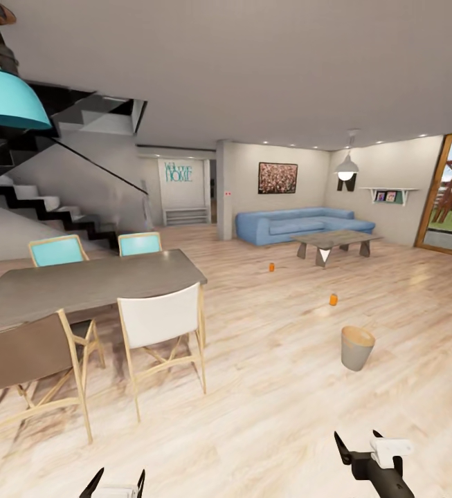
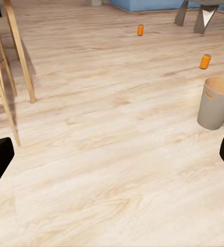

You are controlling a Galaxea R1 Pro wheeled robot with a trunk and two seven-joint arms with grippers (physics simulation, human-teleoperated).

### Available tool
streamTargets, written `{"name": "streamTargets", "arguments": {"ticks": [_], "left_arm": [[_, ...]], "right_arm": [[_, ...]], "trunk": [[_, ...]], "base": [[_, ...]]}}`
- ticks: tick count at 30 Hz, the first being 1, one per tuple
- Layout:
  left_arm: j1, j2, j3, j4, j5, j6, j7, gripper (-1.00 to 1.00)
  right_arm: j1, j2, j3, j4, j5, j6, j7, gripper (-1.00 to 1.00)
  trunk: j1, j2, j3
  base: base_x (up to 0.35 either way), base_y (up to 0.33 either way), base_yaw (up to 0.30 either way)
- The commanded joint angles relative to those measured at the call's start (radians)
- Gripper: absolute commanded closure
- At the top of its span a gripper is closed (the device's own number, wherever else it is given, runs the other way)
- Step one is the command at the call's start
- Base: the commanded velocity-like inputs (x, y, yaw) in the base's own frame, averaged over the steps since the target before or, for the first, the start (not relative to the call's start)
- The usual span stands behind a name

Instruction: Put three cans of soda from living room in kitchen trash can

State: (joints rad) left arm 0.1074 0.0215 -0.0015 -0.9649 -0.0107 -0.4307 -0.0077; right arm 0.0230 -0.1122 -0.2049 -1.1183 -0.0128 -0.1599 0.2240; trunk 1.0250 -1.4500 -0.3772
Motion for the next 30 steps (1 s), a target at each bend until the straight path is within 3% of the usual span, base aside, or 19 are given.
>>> {"name": "streamTargets", "arguments": {"ticks": [1,30], "left_arm": [[0.0,0.0,0.0,0.0,0.0,0.0,0.0,-1.0],[0.0,0.001,0.0,0.0,0.002,-0.002,0.0,-1.0]], "right_arm": [[0.0,0.0,0.0,0.0,0.0,0.0,0.0,-1.0],[0.0,0.002,-0.005,0.0,0.0,0.0,0.0,-1.0]], "trunk": [[0.0,0.0,-0.001],[0.0,0.0,-0.035]], "base": [[0.069,-0.013,-0.118],[0.009,-0.002,-0.147]]}}
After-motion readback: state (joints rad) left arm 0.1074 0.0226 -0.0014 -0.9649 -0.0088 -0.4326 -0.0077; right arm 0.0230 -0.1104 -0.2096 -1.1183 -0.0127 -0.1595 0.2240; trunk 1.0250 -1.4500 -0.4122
